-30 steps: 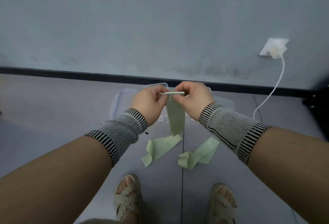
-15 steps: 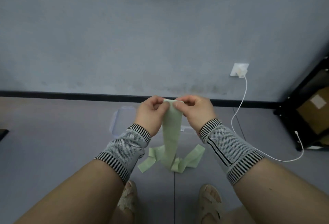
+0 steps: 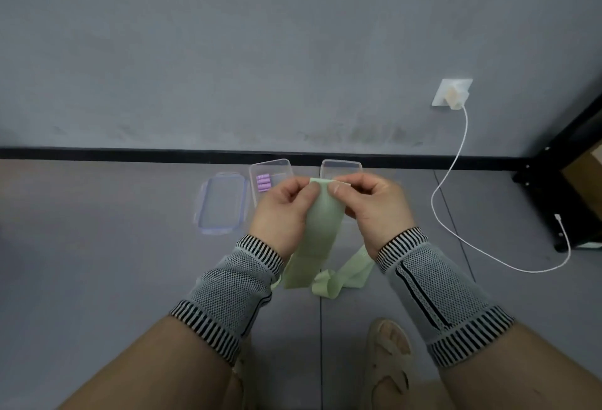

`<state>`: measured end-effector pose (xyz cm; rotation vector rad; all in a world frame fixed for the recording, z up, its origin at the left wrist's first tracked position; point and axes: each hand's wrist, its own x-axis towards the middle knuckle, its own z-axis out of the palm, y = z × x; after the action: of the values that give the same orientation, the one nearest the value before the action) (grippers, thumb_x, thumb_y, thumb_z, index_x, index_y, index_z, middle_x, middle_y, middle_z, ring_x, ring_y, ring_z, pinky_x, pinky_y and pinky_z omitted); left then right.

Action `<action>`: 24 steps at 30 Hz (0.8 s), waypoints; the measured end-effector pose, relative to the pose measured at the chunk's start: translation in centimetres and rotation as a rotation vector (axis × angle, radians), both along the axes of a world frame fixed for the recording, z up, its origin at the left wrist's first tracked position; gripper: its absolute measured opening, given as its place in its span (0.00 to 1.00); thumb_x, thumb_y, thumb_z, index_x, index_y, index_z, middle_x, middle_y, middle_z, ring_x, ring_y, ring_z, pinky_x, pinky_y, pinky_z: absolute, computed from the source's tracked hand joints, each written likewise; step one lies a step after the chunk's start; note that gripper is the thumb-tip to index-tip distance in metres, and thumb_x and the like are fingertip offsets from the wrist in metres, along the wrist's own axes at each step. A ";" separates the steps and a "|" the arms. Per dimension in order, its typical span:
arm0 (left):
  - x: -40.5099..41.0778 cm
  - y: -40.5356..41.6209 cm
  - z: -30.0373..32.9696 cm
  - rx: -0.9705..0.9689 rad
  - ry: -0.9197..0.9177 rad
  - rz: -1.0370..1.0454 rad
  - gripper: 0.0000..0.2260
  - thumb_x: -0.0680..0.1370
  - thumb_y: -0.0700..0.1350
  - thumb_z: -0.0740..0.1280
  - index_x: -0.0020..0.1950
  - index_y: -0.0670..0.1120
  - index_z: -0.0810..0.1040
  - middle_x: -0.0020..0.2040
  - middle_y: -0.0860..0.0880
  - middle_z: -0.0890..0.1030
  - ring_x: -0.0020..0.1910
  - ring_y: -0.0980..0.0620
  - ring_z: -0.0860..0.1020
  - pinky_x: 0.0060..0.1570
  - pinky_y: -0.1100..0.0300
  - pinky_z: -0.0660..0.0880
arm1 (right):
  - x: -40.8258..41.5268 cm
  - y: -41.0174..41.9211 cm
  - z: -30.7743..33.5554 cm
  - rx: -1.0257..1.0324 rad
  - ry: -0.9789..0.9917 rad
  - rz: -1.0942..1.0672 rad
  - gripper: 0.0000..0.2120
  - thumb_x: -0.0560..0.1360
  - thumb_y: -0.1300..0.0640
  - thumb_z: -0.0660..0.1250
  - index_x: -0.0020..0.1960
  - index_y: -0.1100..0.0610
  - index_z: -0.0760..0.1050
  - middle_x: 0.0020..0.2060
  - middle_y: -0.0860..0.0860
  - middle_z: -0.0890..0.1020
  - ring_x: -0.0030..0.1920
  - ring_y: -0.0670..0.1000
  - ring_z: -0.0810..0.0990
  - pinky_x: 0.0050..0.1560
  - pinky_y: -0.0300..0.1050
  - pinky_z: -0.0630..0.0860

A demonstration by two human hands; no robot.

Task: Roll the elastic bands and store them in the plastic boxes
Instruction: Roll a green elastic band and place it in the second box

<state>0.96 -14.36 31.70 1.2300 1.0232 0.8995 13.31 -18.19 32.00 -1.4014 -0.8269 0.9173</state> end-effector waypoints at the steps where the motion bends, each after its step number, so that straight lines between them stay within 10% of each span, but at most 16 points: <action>1: 0.3 0.1 -0.2 -0.018 -0.015 0.017 0.07 0.78 0.44 0.65 0.42 0.47 0.79 0.38 0.46 0.80 0.40 0.47 0.76 0.45 0.50 0.73 | -0.1 0.2 -0.2 -0.002 0.028 -0.005 0.10 0.69 0.61 0.73 0.34 0.47 0.82 0.34 0.52 0.82 0.41 0.54 0.81 0.51 0.58 0.80; 6: 1.3 1.1 -0.5 -0.131 -0.134 0.093 0.07 0.78 0.43 0.63 0.44 0.44 0.79 0.47 0.33 0.80 0.45 0.41 0.77 0.53 0.41 0.74 | -0.6 1.3 -0.4 -0.036 0.159 -0.010 0.06 0.71 0.63 0.71 0.38 0.53 0.80 0.37 0.53 0.82 0.42 0.54 0.80 0.48 0.53 0.78; 13: 1.2 1.7 -0.8 -0.134 -0.139 0.080 0.05 0.78 0.41 0.64 0.45 0.44 0.78 0.38 0.45 0.81 0.37 0.47 0.76 0.39 0.56 0.73 | 0.0 2.0 -0.4 -0.042 0.171 -0.053 0.07 0.71 0.64 0.71 0.37 0.55 0.77 0.32 0.50 0.78 0.30 0.43 0.75 0.30 0.34 0.70; 24: 0.7 2.6 -0.7 -0.066 -0.062 0.030 0.05 0.77 0.38 0.65 0.48 0.36 0.78 0.40 0.40 0.81 0.40 0.45 0.77 0.45 0.50 0.75 | 0.9 2.4 -0.2 -0.074 0.080 0.055 0.09 0.72 0.63 0.70 0.35 0.53 0.79 0.31 0.48 0.79 0.32 0.45 0.75 0.34 0.39 0.70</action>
<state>1.63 -11.79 31.02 1.1273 1.0167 0.9145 14.21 -15.77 31.76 -1.4015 -0.7814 1.0489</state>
